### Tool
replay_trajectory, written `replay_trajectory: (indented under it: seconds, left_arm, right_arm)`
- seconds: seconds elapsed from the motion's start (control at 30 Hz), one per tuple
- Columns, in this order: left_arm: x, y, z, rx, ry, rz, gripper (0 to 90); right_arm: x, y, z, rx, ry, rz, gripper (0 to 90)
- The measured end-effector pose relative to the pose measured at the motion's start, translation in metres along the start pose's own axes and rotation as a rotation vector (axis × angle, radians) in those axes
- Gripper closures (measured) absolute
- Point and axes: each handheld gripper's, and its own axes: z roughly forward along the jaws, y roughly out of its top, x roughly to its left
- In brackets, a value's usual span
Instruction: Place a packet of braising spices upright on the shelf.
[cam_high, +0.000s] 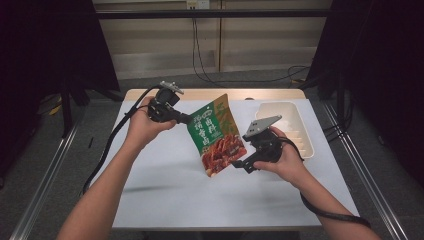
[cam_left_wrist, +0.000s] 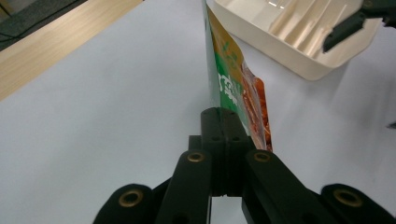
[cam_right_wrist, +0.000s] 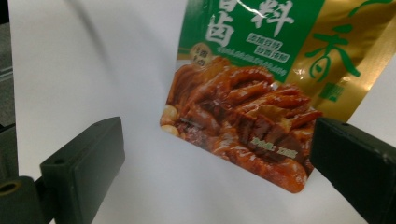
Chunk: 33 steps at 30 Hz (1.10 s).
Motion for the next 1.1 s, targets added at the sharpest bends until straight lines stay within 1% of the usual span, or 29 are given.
replay_trajectory:
  seconds: [0.03,0.13,0.17,0.2,0.23,0.27,0.3,0.33,0.37,0.4,0.43,0.47,0.53,0.6,0.63,0.7,0.73,0.8,0.83,0.87,0.9,0.97,1.0,1.03,1.1]
  left_arm:
    - [-0.001,0.001,-0.002,0.006,-0.004,0.014,90.0]
    - [-0.006,0.002,-0.004,-0.003,-0.026,0.028,90.0]
    - [-0.008,0.002,-0.005,-0.014,-0.03,0.029,90.0]
    - [-0.01,0.004,-0.007,-0.001,-0.028,0.052,90.0]
    - [-0.01,0.004,-0.007,-0.001,-0.028,0.052,90.0]
    - [-0.013,0.005,-0.007,0.009,-0.033,0.073,90.0]
    - [-0.013,0.005,-0.007,0.009,-0.033,0.073,90.0]
    - [-0.015,0.006,-0.008,0.009,-0.04,0.079,90.0]
    - [-0.016,0.007,-0.008,0.006,-0.053,0.077,90.0]
    - [-0.018,0.009,-0.01,0.012,-0.05,0.086,90.0]
    - [-0.018,0.009,-0.01,0.012,-0.05,0.086,90.0]
    - [-0.02,0.01,-0.01,0.012,-0.052,0.085,90.0]
    - [-0.021,0.011,-0.01,0.016,-0.056,0.091,90.0]
    - [-0.023,0.012,-0.01,0.008,-0.055,0.092,90.0]
    - [-0.024,0.013,-0.01,0.015,-0.061,0.099,90.0]
    - [-0.026,0.014,-0.01,0.008,-0.064,0.099,90.0]
    - [-0.027,0.014,-0.01,0.007,-0.076,0.1,90.0]
    - [-0.027,0.015,-0.01,0.008,-0.076,0.101,90.0]
    - [-0.027,0.015,-0.011,0.01,-0.078,0.105,90.0]
    - [-0.027,0.015,-0.011,0.01,-0.078,0.105,90.0]
    - [-0.027,0.014,-0.011,0.007,-0.079,0.099,90.0]
    - [-0.027,0.014,-0.012,0.013,-0.081,0.105,90.0]
    - [-0.027,0.014,-0.012,0.013,-0.081,0.105,90.0]
    - [-0.026,0.015,-0.013,0.016,-0.09,0.11,90.0]
    - [-0.027,0.014,-0.012,0.013,-0.093,0.108,90.0]
  right_arm:
    - [-0.003,0.002,0.0,0.001,-0.005,0.003,3.1]
    - [-0.012,0.007,-0.002,0.016,-0.025,-0.002,3.1]
    - [-0.014,0.008,-0.003,0.018,-0.036,-0.005,3.1]
    - [-0.019,0.012,-0.004,0.021,-0.033,-0.01,3.1]
    - [-0.019,0.012,-0.004,0.021,-0.033,-0.01,3.1]
    - [-0.022,0.016,-0.004,0.027,-0.044,-0.021,3.1]
    - [-0.024,0.018,-0.005,0.028,-0.049,-0.023,3.2]
    - [-0.024,0.018,-0.005,0.028,-0.049,-0.023,3.2]
    - [-0.028,0.023,-0.006,0.032,-0.047,-0.034,3.2]
    - [-0.029,0.025,-0.007,0.034,-0.057,-0.035,3.2]
    - [-0.029,0.025,-0.007,0.034,-0.057,-0.035,3.2]
    - [-0.034,0.03,-0.009,0.032,-0.062,-0.045,3.4]
    - [-0.035,0.033,-0.01,0.034,-0.066,-0.037,3.4]
    - [-0.042,0.043,-0.012,0.042,-0.073,-0.056,3.4]
    - [-0.043,0.045,-0.013,0.044,-0.077,-0.062,3.3]
    - [-0.045,0.047,-0.013,0.043,-0.076,-0.066,3.3]
    - [-0.048,0.052,-0.014,0.045,-0.075,-0.071,3.3]
    - [-0.049,0.054,-0.014,0.049,-0.079,-0.071,3.3]
    - [-0.052,0.058,-0.014,0.06,-0.081,-0.078,3.2]
    - [-0.052,0.059,-0.014,0.059,-0.078,-0.075,3.2]
    - [-0.052,0.059,-0.014,0.059,-0.078,-0.075,3.2]
    - [-0.056,0.064,-0.013,0.067,-0.082,-0.087,2.9]
    - [-0.057,0.066,-0.012,0.066,-0.075,-0.092,2.9]
    - [-0.057,0.067,-0.011,0.065,-0.077,-0.097,2.9]
    - [-0.058,0.069,-0.01,0.067,-0.079,-0.098,2.9]
